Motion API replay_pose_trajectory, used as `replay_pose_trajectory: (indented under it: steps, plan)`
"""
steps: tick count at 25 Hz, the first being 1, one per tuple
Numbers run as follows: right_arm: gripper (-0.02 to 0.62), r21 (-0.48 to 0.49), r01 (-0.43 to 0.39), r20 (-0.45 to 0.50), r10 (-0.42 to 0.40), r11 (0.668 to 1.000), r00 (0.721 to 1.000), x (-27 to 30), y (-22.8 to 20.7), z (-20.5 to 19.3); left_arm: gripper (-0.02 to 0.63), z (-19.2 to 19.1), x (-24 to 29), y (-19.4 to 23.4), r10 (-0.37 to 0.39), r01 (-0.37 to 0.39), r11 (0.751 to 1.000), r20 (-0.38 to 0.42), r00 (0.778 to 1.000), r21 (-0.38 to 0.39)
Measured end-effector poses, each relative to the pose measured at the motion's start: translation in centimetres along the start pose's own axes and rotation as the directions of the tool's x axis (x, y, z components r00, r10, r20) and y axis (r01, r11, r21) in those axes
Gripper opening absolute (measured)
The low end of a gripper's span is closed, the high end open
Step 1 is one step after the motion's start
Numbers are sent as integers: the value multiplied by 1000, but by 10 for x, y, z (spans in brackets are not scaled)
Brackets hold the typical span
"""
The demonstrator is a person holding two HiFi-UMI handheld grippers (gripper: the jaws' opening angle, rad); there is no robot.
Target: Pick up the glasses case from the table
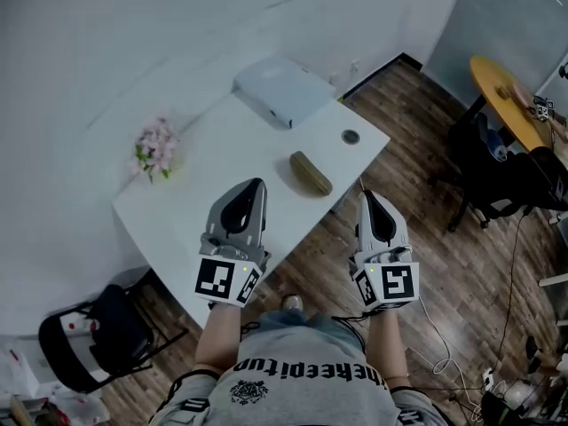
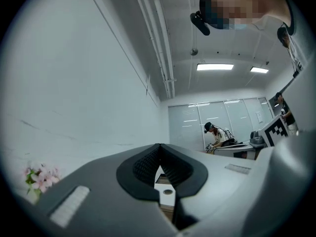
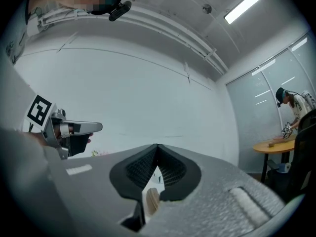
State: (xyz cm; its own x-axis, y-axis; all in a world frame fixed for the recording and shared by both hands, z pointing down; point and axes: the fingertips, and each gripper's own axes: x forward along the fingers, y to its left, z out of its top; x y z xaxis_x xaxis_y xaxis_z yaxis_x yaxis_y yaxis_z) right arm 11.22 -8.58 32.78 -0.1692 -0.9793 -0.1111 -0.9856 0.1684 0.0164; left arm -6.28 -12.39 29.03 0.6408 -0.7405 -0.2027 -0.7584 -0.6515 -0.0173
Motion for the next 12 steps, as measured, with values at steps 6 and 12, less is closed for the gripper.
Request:
replay_pose_trajectory:
  steps: [6,12]
  plan:
    - [3,-8,-1,-28,1,1000,1000,11,2,-6,12,-10,9,10,-11,11,1000,-17,1000,-25]
    - [5,-4,9,-56,-9,1000,998,26,-11,-17,14,-23,26,9,-22,21,999,-38,999,-30]
